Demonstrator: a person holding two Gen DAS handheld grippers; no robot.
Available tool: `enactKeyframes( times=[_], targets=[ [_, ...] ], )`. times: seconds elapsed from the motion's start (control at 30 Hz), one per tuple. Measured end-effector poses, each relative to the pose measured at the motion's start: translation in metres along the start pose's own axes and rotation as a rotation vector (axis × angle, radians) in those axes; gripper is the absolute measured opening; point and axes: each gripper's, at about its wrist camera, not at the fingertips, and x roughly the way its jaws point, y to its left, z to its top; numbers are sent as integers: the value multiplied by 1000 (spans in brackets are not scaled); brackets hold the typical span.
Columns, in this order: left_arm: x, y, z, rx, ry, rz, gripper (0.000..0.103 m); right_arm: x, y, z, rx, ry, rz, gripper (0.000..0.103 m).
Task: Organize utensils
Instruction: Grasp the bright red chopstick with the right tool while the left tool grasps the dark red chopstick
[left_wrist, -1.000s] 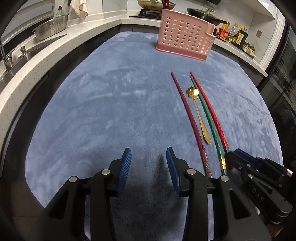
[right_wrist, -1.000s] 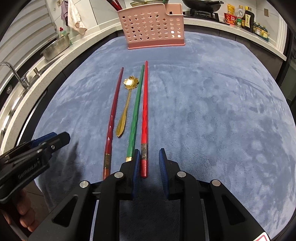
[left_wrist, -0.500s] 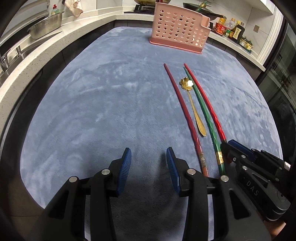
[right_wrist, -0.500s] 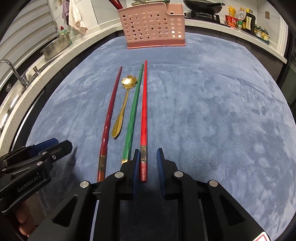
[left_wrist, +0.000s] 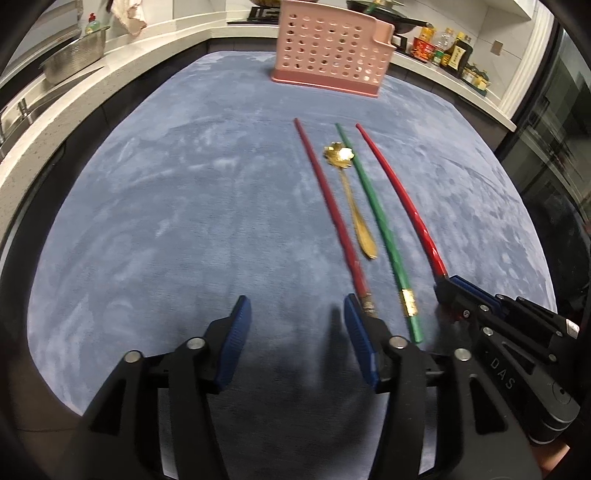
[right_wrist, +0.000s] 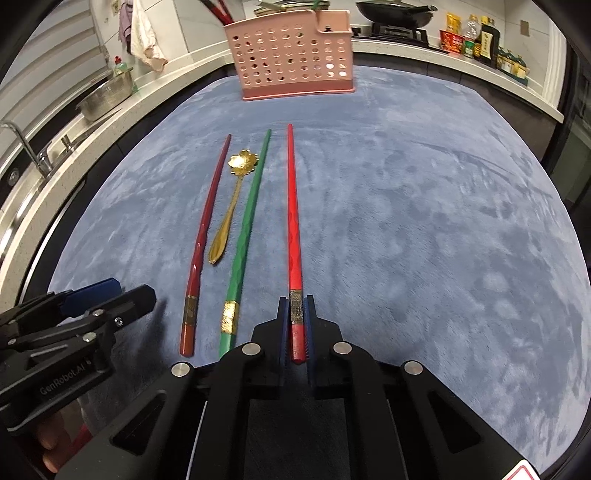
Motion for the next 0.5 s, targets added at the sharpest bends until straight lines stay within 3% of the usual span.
enactKeyframes(
  times=[0.23, 0.5],
  targets=[
    [3, -19, -2, 28, 13, -41, 54, -5, -12, -7, 36, 5, -2, 8],
    [15, -28, -3, 24, 22, -30, 50, -5, -15, -9, 55, 10, 11, 8]
  ],
)
